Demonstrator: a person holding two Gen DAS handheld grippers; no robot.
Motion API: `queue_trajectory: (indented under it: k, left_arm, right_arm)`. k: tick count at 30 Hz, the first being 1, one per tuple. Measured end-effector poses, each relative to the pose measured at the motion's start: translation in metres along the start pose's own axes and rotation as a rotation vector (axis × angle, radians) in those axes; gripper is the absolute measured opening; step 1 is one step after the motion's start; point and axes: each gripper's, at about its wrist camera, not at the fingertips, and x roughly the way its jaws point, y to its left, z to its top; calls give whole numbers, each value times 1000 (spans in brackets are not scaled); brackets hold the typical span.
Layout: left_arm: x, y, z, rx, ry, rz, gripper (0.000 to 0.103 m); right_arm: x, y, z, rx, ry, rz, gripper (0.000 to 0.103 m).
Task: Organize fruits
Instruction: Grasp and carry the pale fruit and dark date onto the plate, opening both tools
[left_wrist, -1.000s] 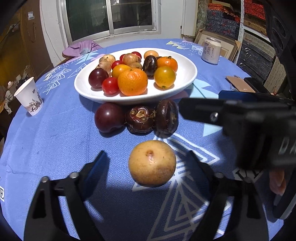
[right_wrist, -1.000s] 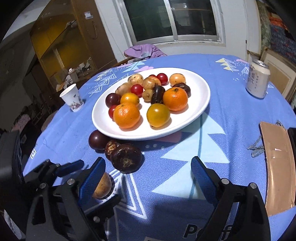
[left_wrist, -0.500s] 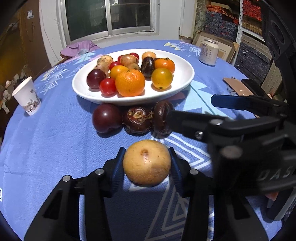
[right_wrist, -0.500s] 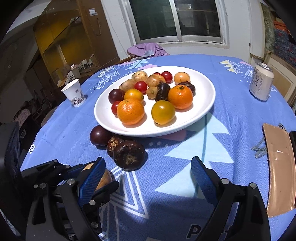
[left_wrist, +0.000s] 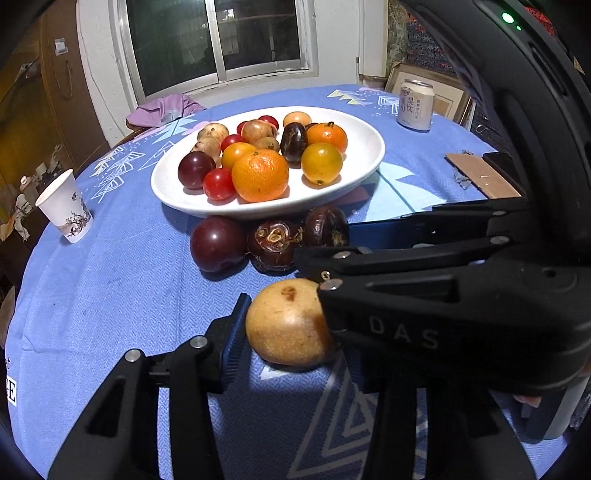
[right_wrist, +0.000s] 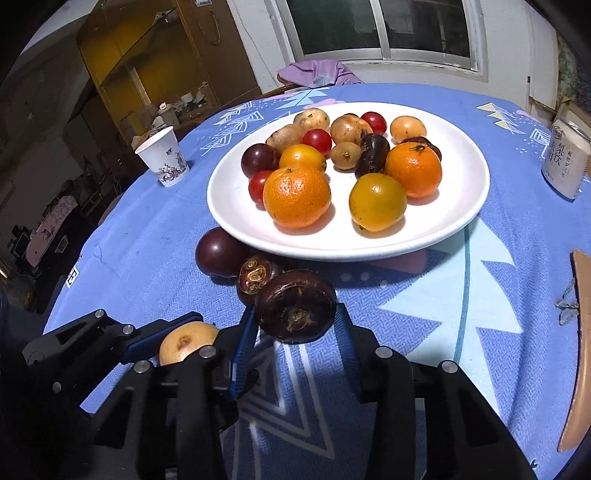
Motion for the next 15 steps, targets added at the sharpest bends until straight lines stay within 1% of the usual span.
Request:
queue_trajectory:
  k: [6, 10, 13, 15]
  left_arm:
    - [-3, -2, 0, 12, -20, 12, 46]
    - [-10, -5, -1, 31, -55, 33, 46]
    - [-18, -6, -2, 35, -87, 49, 46]
    - [-24, -5, -2, 35, -109, 57, 46]
  right_arm:
    - [-7, -1, -1, 7, -20, 6, 42]
    - [-17, -4, -2, 20, -48, 11, 42]
    - [-30, -9, -3, 37, -84, 14, 42]
    - [-45, -15, -2, 57, -124, 14, 42]
